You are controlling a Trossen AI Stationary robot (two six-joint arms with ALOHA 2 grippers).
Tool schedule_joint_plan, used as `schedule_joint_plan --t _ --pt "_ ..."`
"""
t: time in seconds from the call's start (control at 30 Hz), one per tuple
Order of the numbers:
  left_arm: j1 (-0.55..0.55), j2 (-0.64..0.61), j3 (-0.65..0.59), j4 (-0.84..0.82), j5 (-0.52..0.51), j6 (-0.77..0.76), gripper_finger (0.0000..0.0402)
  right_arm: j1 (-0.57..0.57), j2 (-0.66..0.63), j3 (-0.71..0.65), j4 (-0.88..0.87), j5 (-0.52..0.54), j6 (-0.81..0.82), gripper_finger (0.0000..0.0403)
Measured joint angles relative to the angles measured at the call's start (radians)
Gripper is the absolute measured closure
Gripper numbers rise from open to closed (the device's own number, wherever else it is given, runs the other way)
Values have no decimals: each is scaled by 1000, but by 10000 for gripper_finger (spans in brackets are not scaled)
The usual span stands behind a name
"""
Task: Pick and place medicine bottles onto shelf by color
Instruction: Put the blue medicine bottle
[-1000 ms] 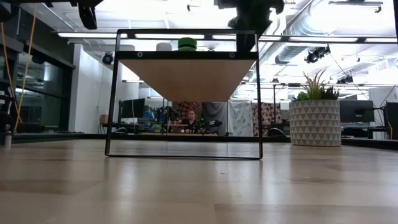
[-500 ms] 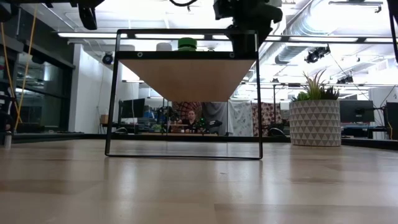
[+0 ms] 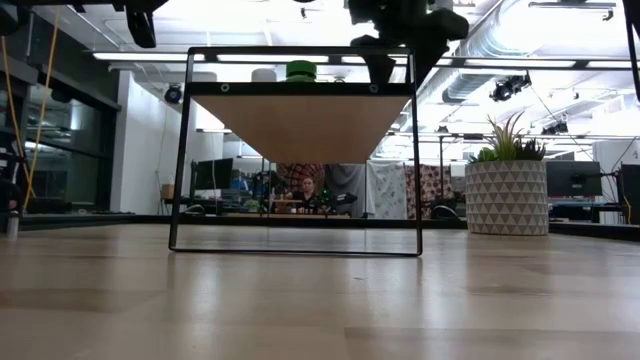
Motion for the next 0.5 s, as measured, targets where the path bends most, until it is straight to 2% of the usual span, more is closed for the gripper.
schedule_joint_plan --t 0.3,0.5 --pt "0 0 0 -8 3 0 401 11 0 0 28 -4 -42 103" --pt "0 0 0 -50 49 0 401 14 9 0 54 -21 -81 103"
